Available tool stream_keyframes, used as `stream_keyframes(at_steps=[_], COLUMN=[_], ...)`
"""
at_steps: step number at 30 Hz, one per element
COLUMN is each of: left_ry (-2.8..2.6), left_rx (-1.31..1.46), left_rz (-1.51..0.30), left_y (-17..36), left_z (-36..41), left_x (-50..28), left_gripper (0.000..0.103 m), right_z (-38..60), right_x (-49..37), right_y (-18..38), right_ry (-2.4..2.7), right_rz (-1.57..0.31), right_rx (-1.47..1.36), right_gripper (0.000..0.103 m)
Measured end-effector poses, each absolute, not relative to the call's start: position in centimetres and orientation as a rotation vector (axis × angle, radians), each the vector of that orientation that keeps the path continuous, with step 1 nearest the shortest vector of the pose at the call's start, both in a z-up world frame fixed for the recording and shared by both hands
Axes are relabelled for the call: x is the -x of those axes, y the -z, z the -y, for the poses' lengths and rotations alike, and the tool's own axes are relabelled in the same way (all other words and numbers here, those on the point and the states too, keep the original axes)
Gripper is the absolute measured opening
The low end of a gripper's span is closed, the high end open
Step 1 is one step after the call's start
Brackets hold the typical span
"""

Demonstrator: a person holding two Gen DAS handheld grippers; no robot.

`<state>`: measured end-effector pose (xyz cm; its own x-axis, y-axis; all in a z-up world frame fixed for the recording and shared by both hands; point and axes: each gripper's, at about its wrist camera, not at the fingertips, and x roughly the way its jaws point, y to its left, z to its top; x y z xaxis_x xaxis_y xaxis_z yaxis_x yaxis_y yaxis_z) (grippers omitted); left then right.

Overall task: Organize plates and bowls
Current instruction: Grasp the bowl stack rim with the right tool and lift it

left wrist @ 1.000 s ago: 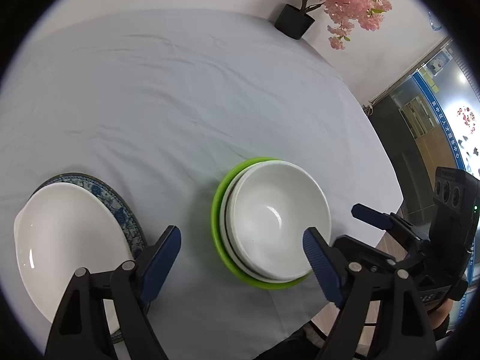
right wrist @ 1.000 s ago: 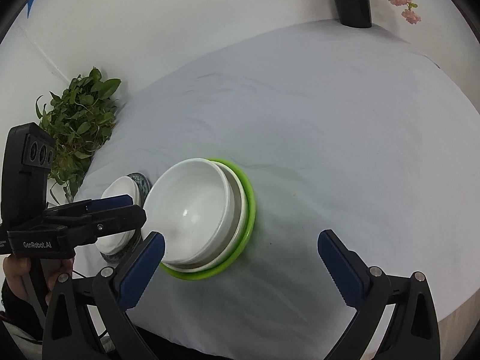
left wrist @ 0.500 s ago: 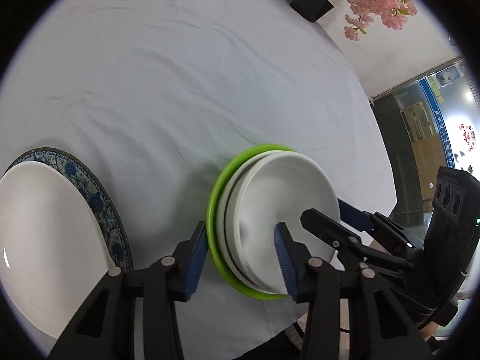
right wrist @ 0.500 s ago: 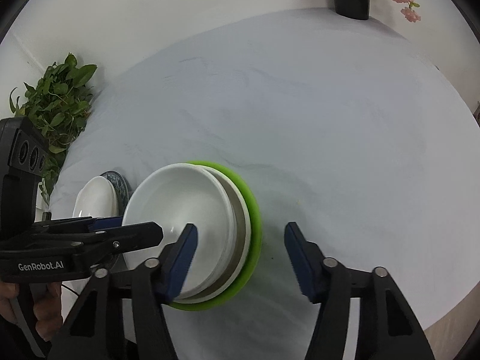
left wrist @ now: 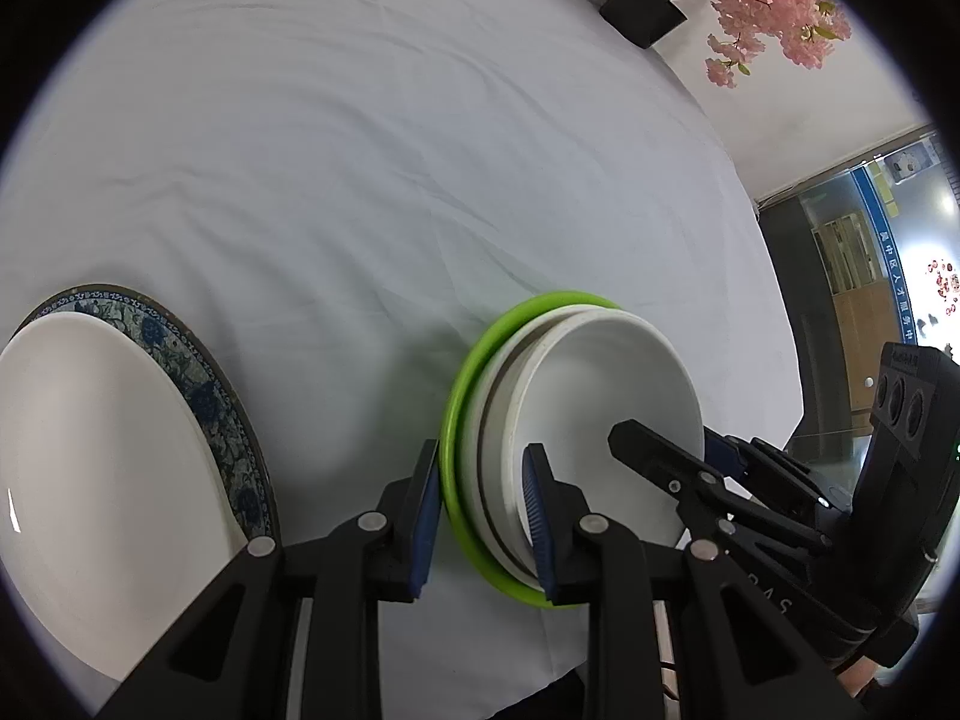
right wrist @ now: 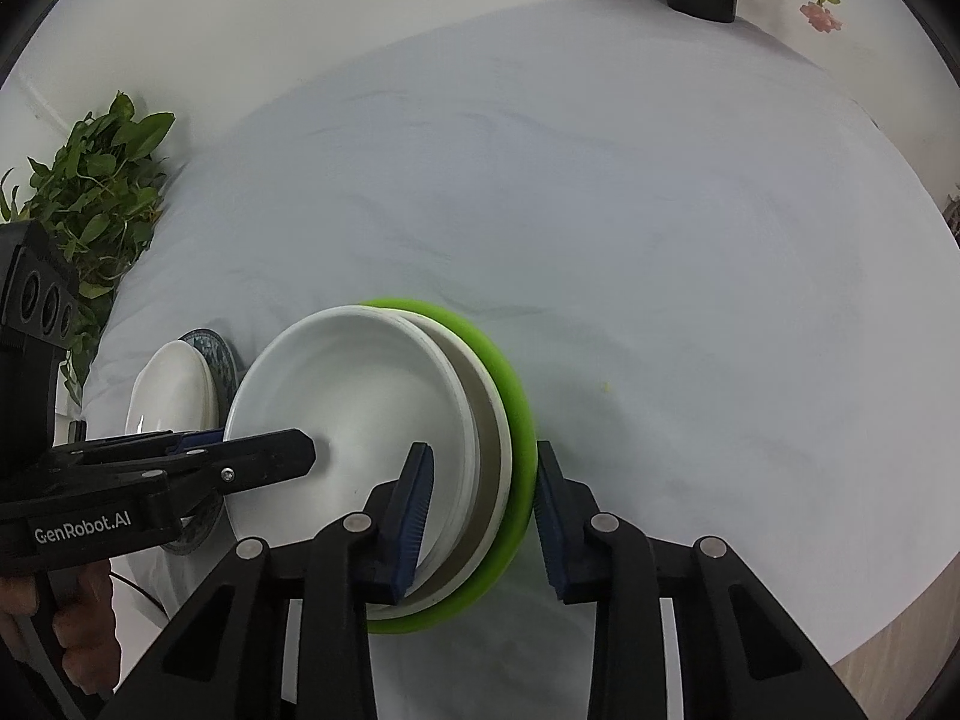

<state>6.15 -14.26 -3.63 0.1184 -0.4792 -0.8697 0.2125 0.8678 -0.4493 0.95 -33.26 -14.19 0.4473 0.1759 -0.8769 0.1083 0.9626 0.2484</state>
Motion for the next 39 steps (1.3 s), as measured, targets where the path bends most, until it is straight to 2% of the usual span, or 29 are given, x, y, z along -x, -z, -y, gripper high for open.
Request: stream_keyframes(at_steps=[20,39], left_ry=[0.482,0.354], left_rx=[0.249,0.331], left_rz=[-1.310,-1.106], left_y=[2.2,-4.1], left_z=[13.6,4.7], left_x=[-5.7,-4.8], left_gripper=[0.024,0.024], right_z=[34.1,25.9], right_x=[-1.0,-2.5], right_y=[13.1,4.9], right_ry=[-0.040,-0.146], right_rz=[-1.106,-0.975], right_rx=[-0.298,-0.166], right_gripper=[0.022,0.022])
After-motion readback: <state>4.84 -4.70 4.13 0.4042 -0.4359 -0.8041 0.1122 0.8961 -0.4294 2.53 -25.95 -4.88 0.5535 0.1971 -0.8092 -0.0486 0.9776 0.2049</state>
